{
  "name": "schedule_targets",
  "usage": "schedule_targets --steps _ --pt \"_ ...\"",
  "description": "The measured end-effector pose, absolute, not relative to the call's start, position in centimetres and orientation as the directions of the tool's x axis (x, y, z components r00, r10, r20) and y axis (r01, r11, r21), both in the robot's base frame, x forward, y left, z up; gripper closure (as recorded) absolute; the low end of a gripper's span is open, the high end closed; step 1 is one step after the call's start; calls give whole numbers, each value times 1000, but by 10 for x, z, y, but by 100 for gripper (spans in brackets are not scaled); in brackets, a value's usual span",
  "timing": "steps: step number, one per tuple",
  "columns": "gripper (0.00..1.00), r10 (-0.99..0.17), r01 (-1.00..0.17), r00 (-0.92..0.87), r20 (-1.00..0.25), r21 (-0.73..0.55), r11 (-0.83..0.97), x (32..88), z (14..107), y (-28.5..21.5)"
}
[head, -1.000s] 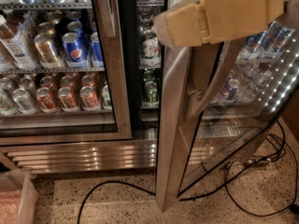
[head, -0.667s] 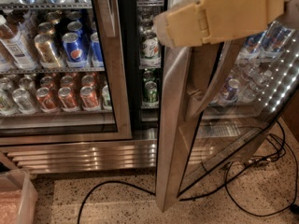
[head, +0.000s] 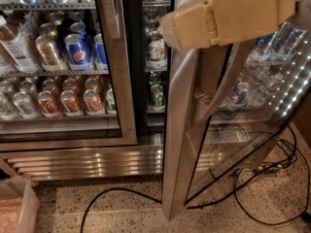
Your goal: Open right fridge door
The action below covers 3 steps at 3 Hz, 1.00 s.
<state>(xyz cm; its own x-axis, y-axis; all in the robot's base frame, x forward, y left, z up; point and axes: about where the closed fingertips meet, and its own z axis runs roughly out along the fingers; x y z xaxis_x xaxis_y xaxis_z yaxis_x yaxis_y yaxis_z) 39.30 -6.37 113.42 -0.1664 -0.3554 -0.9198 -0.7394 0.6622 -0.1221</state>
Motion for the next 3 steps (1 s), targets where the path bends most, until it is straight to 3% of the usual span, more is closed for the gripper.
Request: schedule_targets --steps 3 --pt "0 -355 -739 -166 -920 -122 662 393 1134 -64"
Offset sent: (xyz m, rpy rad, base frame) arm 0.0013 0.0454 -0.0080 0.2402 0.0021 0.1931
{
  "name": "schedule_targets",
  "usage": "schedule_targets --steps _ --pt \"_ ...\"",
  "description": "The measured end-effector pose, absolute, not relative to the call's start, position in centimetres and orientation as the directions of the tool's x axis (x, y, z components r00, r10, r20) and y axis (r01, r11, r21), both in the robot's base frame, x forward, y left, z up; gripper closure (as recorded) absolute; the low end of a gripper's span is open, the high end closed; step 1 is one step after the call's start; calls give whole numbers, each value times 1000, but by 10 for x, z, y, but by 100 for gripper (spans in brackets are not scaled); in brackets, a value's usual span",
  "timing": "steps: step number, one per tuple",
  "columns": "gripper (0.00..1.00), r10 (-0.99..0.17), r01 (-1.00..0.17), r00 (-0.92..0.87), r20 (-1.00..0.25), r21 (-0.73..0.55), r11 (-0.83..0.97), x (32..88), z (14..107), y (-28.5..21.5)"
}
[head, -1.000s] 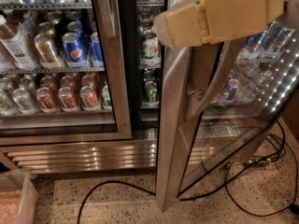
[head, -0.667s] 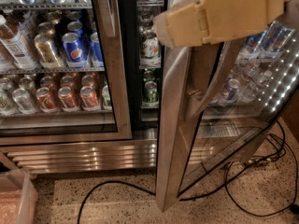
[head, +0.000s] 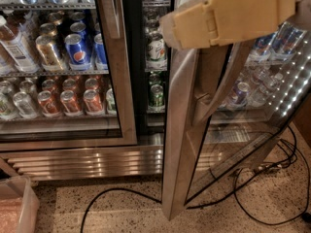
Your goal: Open right fridge door
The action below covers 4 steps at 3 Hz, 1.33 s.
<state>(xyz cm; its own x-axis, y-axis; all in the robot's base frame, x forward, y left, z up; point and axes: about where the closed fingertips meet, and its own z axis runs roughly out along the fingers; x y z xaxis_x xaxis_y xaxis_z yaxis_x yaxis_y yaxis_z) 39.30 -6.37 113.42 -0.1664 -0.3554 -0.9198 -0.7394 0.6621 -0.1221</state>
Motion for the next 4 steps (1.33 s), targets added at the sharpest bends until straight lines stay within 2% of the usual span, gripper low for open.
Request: schedule_targets --steps 4 --pt "0 -355 -739 -166 -920 -122 662 393 1134 -64"
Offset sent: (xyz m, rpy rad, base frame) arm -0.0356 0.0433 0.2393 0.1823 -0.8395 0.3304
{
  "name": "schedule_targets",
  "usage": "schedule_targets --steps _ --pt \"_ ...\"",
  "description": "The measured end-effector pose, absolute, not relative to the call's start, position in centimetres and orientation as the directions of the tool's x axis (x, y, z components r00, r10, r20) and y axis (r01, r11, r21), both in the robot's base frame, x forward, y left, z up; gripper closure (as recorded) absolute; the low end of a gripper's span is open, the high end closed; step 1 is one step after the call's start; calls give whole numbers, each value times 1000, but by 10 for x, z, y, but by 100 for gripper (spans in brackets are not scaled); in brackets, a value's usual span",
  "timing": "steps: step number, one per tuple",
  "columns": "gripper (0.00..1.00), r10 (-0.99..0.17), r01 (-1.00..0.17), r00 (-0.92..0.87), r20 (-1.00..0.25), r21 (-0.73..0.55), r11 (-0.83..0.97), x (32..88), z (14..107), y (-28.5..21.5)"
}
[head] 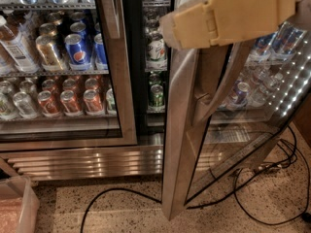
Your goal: Open right fridge door
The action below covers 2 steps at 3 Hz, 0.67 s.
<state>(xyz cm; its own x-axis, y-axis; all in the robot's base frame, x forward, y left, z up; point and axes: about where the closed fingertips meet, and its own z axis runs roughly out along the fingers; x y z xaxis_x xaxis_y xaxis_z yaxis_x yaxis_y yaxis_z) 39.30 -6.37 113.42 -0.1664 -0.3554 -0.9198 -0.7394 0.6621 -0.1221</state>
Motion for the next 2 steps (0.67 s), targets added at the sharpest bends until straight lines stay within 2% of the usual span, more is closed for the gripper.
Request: schedule_targets --steps 2 --pt "0 -312 -708 -132 -941 -131 694 404 1142 -69"
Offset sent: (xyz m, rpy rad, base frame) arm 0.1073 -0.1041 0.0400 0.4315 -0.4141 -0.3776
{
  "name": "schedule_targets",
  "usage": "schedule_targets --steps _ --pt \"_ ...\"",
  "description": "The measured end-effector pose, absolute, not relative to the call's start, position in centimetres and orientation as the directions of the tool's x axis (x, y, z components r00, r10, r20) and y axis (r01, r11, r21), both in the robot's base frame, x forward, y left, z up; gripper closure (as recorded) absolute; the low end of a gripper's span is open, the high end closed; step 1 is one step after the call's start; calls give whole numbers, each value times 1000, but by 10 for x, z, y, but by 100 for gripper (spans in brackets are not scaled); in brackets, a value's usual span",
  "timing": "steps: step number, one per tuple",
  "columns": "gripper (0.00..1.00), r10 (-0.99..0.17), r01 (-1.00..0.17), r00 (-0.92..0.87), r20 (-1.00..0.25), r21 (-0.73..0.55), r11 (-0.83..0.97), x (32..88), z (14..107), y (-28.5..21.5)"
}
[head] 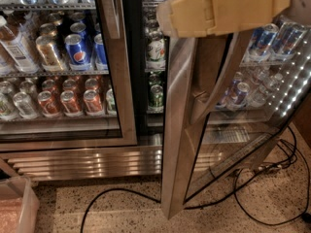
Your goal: Open right fridge door
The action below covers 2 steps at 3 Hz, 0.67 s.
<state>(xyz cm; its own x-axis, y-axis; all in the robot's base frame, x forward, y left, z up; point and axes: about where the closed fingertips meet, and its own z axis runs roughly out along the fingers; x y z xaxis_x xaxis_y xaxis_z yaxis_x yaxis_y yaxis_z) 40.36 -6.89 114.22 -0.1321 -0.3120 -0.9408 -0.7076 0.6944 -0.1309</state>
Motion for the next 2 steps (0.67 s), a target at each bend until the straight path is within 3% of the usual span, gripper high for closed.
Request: schedule_targets --steps 1,2 --pt "0 -312 -707 -132 -941 -131 695 403 1142 -69" --pt "0 -294 -612 -75 -953 -189 768 401 1160 -115"
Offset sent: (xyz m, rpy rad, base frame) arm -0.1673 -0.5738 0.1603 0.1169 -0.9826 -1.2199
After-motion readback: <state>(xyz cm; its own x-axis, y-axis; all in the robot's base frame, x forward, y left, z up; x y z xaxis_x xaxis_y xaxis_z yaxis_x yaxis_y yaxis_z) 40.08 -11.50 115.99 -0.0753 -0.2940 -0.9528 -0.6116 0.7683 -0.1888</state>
